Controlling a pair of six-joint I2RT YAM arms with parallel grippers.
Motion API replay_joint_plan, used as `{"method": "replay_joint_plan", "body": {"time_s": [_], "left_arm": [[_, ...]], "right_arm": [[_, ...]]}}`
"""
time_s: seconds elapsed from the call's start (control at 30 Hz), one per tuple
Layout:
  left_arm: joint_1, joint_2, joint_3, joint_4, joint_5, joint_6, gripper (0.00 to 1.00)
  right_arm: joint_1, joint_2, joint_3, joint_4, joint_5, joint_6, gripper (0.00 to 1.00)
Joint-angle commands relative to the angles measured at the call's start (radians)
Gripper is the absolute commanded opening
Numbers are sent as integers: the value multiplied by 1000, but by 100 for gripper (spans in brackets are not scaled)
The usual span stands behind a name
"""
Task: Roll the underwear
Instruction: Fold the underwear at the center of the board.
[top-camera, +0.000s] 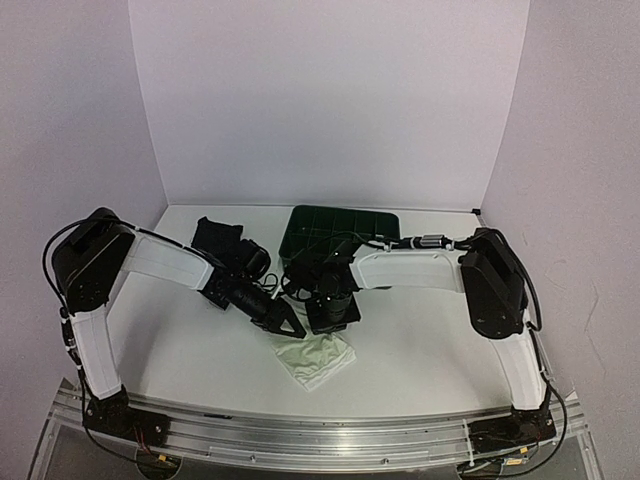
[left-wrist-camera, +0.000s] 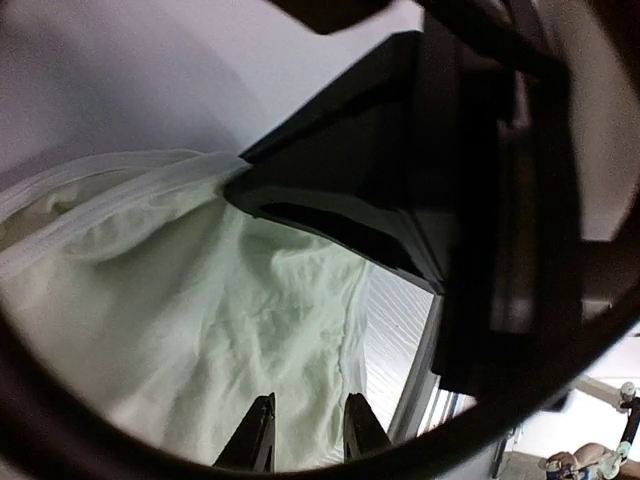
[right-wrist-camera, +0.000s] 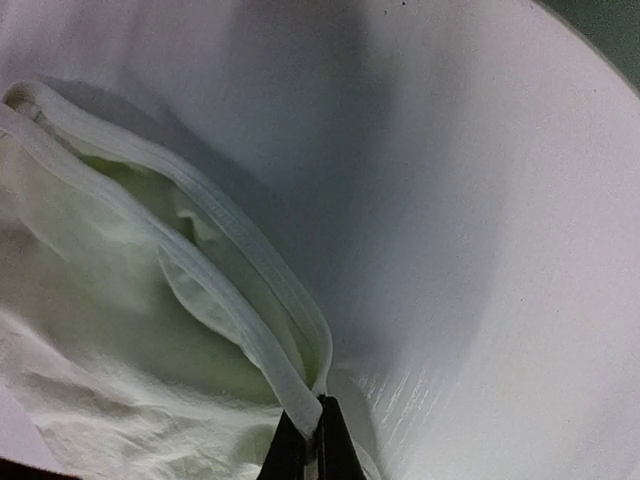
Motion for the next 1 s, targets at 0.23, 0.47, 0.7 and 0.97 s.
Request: {"method": "replay_joint_plan", "body": {"time_s": [0.23, 0.47, 0.7, 0.97], "left_arm": [[15, 152, -17, 46, -135, -128, 23], [24, 167, 8, 54, -134, -141, 23], [71, 160, 89, 4, -109, -104, 23], [144, 142, 141, -84, -43, -50, 25]], "right_arm": [[14, -73, 23, 29, -40, 104, 0], [52, -109, 14, 34, 9, 131, 0], [96, -112, 1, 34, 82, 139, 0], [127, -70, 0, 43, 126, 143, 0]]}}
